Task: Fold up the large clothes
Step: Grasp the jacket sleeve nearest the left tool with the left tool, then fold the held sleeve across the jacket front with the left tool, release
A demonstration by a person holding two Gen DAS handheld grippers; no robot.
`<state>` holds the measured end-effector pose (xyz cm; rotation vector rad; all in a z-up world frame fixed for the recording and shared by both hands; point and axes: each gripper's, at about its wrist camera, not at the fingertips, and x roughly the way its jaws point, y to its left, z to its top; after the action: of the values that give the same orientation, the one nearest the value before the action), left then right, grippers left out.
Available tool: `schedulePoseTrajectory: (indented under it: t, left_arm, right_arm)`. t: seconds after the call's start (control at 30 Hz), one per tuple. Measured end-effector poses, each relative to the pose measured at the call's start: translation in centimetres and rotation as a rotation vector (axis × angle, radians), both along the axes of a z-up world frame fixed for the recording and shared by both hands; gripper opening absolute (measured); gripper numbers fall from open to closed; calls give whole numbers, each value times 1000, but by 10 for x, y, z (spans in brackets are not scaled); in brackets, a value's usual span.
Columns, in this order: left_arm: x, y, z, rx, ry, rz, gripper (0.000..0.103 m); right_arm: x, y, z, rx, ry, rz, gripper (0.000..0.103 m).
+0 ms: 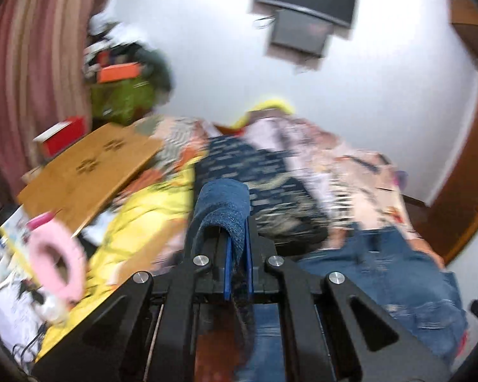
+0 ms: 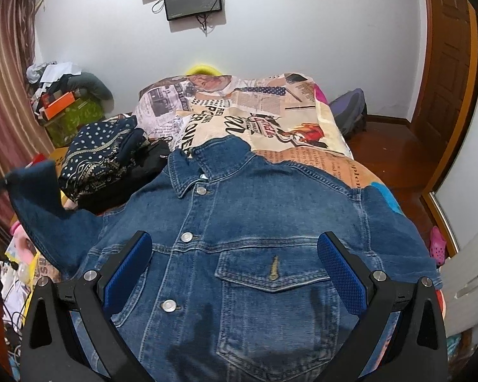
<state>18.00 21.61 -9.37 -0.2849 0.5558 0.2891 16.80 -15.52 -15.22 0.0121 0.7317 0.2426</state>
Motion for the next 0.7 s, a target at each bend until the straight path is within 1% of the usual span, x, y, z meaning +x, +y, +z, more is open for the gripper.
schedulePoseTrajectory:
  t: [0.1, 0.23, 0.3, 0.4, 0.5, 0.6, 0.7]
  left_arm:
    - [14, -48, 10, 18, -20, -116, 6]
    - [33, -103, 2, 12, 16, -249, 6]
    - [42, -126, -10, -4, 55, -311, 6]
    - [56, -161, -38, -30, 152, -416, 6]
    - [61, -195, -64, -40, 237, -509, 6]
    - [61, -223, -85, -5, 306, -570, 6]
    - [56, -237, -100, -13, 362, -606, 6]
  right_arm:
    - [0, -7, 1, -2, -12, 5, 103]
    - [-1, -14, 2, -5, -25, 16, 103]
    - [-2, -17, 2, -9, -27, 22, 103]
    - [-2, -20, 1, -21, -28, 31, 103]
    - [-3, -23, -2, -34, -23, 36, 103]
    - [-4, -25, -7, -43, -11, 35, 103]
    - [-5, -27, -9, -47, -2, 33, 103]
